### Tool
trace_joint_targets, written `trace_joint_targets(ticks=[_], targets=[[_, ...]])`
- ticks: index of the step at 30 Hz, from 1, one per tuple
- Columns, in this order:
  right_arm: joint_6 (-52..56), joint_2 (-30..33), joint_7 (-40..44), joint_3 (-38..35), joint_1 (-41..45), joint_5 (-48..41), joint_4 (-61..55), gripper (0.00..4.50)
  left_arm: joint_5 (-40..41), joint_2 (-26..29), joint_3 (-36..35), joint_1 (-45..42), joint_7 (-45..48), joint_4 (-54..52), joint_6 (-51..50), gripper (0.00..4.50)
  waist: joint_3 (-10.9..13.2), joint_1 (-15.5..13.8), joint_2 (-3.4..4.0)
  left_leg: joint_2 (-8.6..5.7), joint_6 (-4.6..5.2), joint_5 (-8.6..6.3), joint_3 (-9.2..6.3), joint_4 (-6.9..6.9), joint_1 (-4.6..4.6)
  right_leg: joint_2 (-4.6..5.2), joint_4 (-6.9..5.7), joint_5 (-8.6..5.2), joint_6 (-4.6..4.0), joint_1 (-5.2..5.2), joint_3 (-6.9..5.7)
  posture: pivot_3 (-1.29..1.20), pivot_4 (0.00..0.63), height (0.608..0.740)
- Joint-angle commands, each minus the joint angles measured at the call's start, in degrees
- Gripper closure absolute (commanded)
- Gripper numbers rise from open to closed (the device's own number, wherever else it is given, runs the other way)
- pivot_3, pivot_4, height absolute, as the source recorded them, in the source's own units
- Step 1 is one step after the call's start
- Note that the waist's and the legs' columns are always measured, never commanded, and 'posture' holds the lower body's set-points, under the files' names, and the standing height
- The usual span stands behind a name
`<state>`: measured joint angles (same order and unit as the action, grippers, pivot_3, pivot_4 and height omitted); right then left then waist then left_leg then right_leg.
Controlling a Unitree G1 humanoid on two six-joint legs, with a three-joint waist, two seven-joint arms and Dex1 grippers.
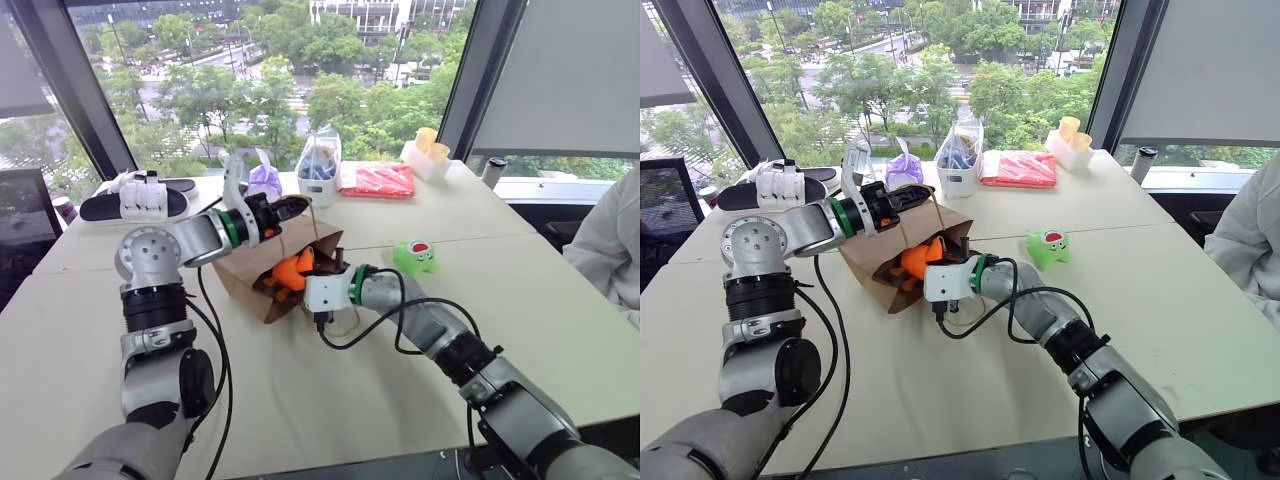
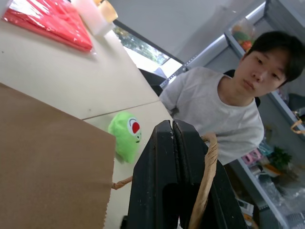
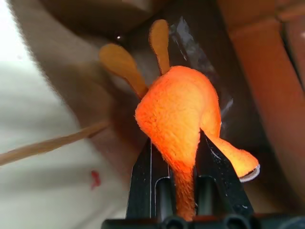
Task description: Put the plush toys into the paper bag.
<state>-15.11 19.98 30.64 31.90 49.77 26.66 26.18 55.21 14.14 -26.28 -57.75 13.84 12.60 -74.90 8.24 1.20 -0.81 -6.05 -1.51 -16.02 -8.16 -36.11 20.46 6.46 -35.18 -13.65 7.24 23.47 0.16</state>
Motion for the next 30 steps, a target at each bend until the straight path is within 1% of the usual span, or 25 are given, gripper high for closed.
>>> trace_joint_targets(ticks=[1, 5, 7, 8, 11, 14, 15, 18, 24, 27, 30], targets=[[-4.0, -2.2, -2.1, 0.7, 3.7, 2.4, 4.8, 4.42, 2.2, 0.0, -1.2, -0.4, -0.6, -2.2, -0.1, 4.50, 0.0, 0.0, 0.00, 0.00, 0.00, 0.00, 0.00, 0.00, 0.00, 0.00, 0.00, 0.00, 0.00, 0.00, 0.00, 0.00, 0.150, 0.740], [-6.1, -4.2, -3.5, 0.8, 5.9, 3.5, 10.2, 4.42, 2.4, 0.0, -1.1, -0.4, -1.0, -2.0, 0.2, 4.50, 0.0, 0.0, 0.00, -0.01, 0.00, 0.00, -0.01, 0.00, 0.00, 0.00, 0.00, 0.00, -0.01, -0.01, 0.00, 0.00, 0.150, 0.740], [-6.5, -4.6, -2.9, -0.1, 5.9, 2.5, 11.0, 3.65, 2.5, 0.0, -1.1, -0.4, -1.1, -2.0, 0.4, 4.50, 0.0, 0.0, 0.00, -0.01, 0.00, 0.00, -0.02, -0.01, 0.01, 0.00, 0.01, 0.00, -0.01, -0.01, 0.00, 0.00, 0.150, 0.740], [-6.6, -4.5, -2.5, -0.5, 5.6, 2.2, 10.9, 3.35, 2.5, 0.0, -1.1, -0.4, -1.2, -2.0, 0.5, 4.50, 0.0, 0.0, 0.00, -0.02, 0.00, 0.00, -0.02, -0.01, 0.01, 0.00, 0.01, 0.00, -0.01, -0.01, 0.00, 0.00, 0.150, 0.740], [-6.7, -4.0, -1.8, -1.2, 5.0, 1.7, 10.4, 1.83, 2.5, 0.2, -1.0, -0.2, -1.3, -1.7, 0.8, 4.50, 0.0, 0.1, 0.00, -0.01, 0.00, 0.00, -0.02, 0.00, 0.01, 0.00, 0.01, 0.00, -0.01, -0.01, 0.00, 0.00, 0.150, 0.740], [-6.8, -2.9, -3.9, -2.1, 3.9, 2.6, 8.3, 0.25, 2.4, 0.2, -0.8, 0.0, -1.3, -1.5, 1.2, 4.50, 0.0, 0.1, 0.00, -0.01, 0.00, 0.00, -0.02, 0.01, 0.00, 0.00, 0.01, 0.00, -0.01, -0.01, 0.00, 0.00, 0.150, 0.740], [-6.6, -2.3, -4.1, -2.7, 3.0, 2.3, 6.6, 0.02, 2.4, 0.1, -0.7, 0.1, -1.3, -1.5, 1.4, 4.50, 0.0, 0.1, 0.00, -0.01, 0.00, 0.00, -0.02, 0.01, 0.00, 0.00, 0.01, 0.00, -0.01, 0.00, 0.00, 0.00, 0.150, 0.740], [-5.9, -0.4, -3.6, -5.6, -0.8, 0.3, -0.3, 0.02, 2.2, 0.1, -0.4, 0.0, -1.2, -1.0, 1.9, 4.50, 0.0, -0.1, 0.00, -0.02, 0.00, 0.00, -0.03, 0.01, 0.00, 0.00, 0.01, 0.00, -0.01, 0.00, 0.00, 0.00, 0.150, 0.740], [-4.2, 4.2, -4.3, -14.3, -11.7, -5.5, -17.0, 0.02, 1.9, 0.6, 0.0, -0.1, -0.8, -0.1, 2.9, 4.50, 0.0, -0.3, 0.00, -0.02, 0.00, 0.00, -0.03, 0.00, 0.01, 0.00, 0.03, 0.00, 0.00, -0.02, 0.00, 0.00, 0.150, 0.740], [-3.3, 6.3, -6.5, -21.2, -19.0, -9.4, -24.0, 0.02, 1.7, 0.7, 0.3, 0.0, -0.5, 0.5, 3.4, 4.50, 0.0, -0.4, -0.01, -0.02, 0.00, 0.00, -0.02, -0.01, 0.00, 0.00, 0.03, 0.00, 0.00, -0.05, 0.00, 0.00, 0.150, 0.740], [1.2, 5.1, -10.6, -27.7, -21.5, -12.5, -26.0, 0.02, 1.7, 0.8, 0.6, 0.0, -0.3, 0.9, 3.8, 4.50, 0.0, -0.4, -0.01, -0.02, 0.00, 0.00, -0.02, -0.02, 0.00, 0.00, 0.05, 0.00, 0.00, -0.08, 0.01, 0.00, 0.150, 0.740]])
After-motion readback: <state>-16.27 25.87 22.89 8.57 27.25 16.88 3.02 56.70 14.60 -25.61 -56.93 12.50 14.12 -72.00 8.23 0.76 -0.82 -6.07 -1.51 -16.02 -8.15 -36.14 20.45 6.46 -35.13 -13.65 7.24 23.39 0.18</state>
